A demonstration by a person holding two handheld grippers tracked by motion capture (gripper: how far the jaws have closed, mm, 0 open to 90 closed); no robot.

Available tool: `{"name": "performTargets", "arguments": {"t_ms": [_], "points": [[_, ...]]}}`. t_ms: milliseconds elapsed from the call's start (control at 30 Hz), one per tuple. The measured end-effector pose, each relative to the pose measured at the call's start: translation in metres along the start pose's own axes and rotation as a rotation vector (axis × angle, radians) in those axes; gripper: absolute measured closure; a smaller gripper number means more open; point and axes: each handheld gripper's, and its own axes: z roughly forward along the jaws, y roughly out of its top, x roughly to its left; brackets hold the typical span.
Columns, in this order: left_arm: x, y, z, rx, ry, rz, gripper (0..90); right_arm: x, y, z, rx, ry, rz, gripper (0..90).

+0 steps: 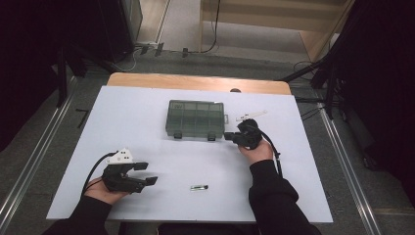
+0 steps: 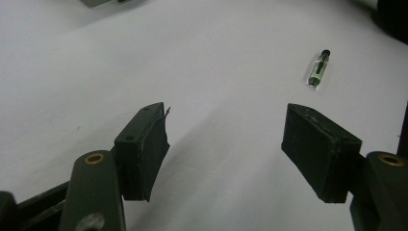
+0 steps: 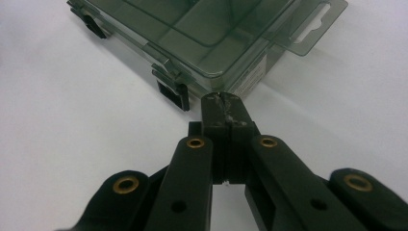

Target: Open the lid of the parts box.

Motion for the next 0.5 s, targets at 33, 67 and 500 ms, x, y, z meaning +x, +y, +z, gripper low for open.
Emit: {"name": "performTargets", "arguments": {"t_ms": [33, 67, 500], "points": [[0.0011, -0.0001, -0.0001, 0.001, -0.001, 0.000, 32.1, 0.0002, 0.0000, 0.0000, 0.000, -0.002, -0.002, 90.0], [0.0017, -0.0001, -0.0002, 0.000, 0.002, -0.002, 32.1, 0.0006, 0.0001, 0.0000, 0.001, -0.004, -0.004, 90.0], [0.0017, -0.0001, -0.0002, -0.002, 0.003, -0.003, 32.1, 0.0005, 0.0061, -0.0034, -0.023, 0.008, 0.011, 90.0]]}}
